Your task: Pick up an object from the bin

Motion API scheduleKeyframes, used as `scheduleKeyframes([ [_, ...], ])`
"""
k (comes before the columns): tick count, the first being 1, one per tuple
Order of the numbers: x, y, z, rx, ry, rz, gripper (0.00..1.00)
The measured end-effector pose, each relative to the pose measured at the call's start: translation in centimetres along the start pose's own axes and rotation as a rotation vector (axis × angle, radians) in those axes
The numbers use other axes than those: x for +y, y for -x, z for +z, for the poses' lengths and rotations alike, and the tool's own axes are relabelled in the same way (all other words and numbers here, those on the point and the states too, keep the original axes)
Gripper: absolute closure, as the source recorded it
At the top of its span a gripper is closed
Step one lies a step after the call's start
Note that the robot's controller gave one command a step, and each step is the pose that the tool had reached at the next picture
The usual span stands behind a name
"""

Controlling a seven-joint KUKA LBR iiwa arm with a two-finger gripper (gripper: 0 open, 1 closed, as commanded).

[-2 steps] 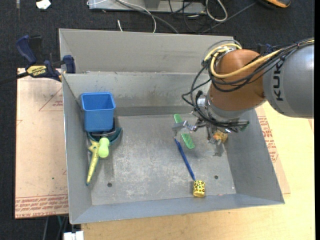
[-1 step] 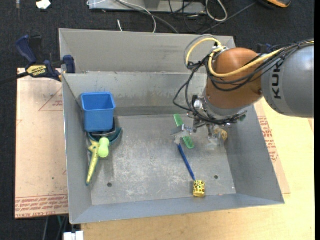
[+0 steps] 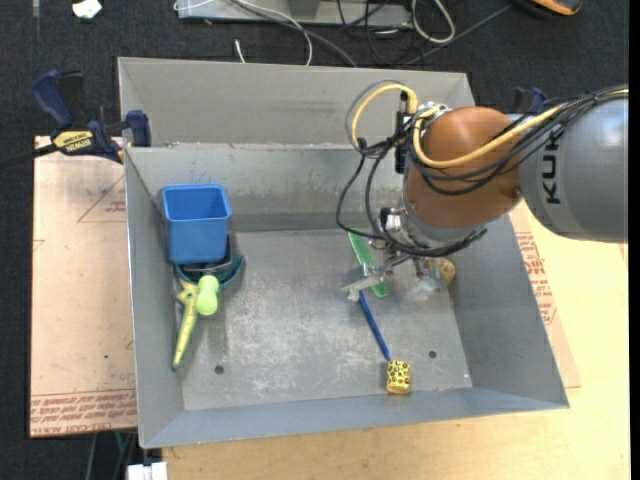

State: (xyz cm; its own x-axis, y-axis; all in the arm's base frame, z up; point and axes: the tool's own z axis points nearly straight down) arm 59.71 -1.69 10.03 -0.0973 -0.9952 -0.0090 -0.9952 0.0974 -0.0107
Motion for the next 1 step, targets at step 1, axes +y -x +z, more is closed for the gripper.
scheduleKeyframes([
  [1,-1.53,4.68,-0.55,-0.002,0.001,-0.148,0.0],
])
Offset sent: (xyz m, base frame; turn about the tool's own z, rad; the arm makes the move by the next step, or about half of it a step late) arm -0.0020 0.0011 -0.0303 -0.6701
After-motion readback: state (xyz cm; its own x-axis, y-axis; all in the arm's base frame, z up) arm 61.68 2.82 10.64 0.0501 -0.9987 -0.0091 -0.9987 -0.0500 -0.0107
